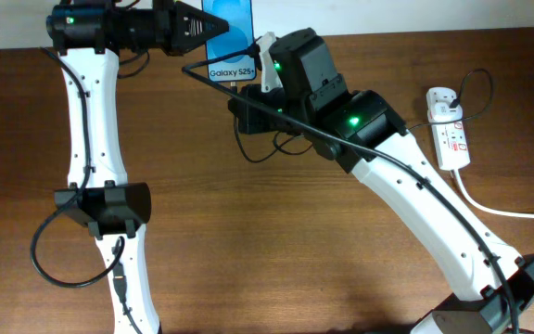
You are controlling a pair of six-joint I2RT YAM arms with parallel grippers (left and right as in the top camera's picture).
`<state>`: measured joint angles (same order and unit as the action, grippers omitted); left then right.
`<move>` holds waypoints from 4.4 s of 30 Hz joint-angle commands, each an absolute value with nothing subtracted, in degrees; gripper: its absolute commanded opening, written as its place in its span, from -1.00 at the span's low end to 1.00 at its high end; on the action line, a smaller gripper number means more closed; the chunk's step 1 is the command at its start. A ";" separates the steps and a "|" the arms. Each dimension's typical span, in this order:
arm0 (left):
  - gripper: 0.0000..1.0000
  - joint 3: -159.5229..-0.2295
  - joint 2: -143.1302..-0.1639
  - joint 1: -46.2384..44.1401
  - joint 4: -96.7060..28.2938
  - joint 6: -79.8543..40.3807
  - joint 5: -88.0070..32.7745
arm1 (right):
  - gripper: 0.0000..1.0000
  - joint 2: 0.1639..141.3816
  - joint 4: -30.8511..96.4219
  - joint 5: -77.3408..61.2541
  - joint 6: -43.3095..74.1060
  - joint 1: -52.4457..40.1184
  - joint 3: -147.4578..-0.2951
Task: Plug charger to phone and switch on socket
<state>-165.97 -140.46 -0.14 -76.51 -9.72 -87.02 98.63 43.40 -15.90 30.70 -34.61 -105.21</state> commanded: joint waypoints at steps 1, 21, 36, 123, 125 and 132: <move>-1.00 -166.65 -139.90 -0.27 -76.79 -9.37 -90.19 | -0.92 98.96 41.60 -13.52 32.08 -34.37 -106.30; -1.00 -166.65 -139.90 -0.27 -76.77 -8.71 -90.19 | -0.92 99.04 41.36 -15.97 29.82 -32.84 -106.32; -1.00 -166.65 -139.90 -0.38 -77.06 -8.10 -90.19 | -0.92 99.02 42.13 -18.48 29.02 -31.33 -106.41; -1.00 -166.67 -139.90 -0.58 -72.69 -8.08 -88.51 | -0.92 99.70 43.46 -20.34 28.75 -31.92 -107.59; -1.00 -166.67 -139.90 -0.58 -72.69 -8.08 -88.49 | -0.92 99.68 43.44 -20.34 28.73 -32.14 -107.59; -1.00 -166.67 -139.90 -0.58 -72.71 -8.10 -88.12 | -0.92 99.70 43.03 -18.37 27.86 -32.75 -107.59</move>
<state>-165.97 -140.46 -0.82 -72.79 -9.04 -86.56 99.50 43.90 -20.36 28.56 -32.56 -105.97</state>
